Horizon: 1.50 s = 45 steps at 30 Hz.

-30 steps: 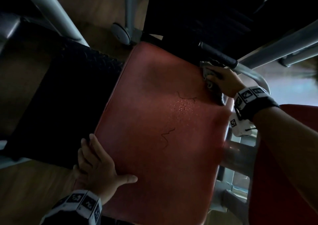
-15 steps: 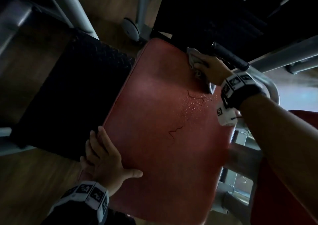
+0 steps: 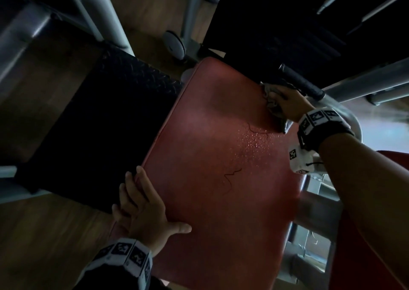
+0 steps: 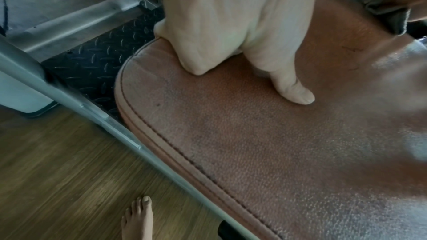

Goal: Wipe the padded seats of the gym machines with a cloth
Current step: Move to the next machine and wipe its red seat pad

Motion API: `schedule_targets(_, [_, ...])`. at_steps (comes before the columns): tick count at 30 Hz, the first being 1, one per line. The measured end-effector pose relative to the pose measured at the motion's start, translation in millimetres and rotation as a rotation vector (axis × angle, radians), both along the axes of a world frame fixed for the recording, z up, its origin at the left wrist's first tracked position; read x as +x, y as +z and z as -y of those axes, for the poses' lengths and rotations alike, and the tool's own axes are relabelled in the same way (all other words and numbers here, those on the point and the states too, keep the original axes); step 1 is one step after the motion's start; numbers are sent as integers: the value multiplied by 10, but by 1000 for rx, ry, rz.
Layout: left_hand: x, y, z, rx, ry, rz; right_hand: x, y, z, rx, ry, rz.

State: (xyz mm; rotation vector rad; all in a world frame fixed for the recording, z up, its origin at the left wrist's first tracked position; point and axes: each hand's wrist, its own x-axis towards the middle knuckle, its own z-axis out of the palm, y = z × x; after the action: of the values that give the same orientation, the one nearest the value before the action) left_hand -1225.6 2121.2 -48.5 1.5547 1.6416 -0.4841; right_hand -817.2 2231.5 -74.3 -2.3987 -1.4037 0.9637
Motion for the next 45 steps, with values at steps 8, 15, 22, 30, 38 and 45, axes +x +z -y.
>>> schedule_targets(8, [-10,-28,23,-1,17,18,-1003,27,-955,131,319,-18])
schedule_targets(15, [-12,-4,-11,-45,-24,-41,-1020,97,-962,87,404,96])
schedule_targets(22, [16,40,-43,-88,-36,-66,-1179,37,-1027,67,303,97])
schedule_targets(30, [12,27,-41,-90,-32,-64,-880,22,-767,32,93,43])
schedule_targets(38, [19,-8,-7,-29,1,-57,-1597,-52,-903,117,297,364])
schedule_targets(45, [30,-34,23,38,-52,-131,-2223,-85,-34,407,350,225])
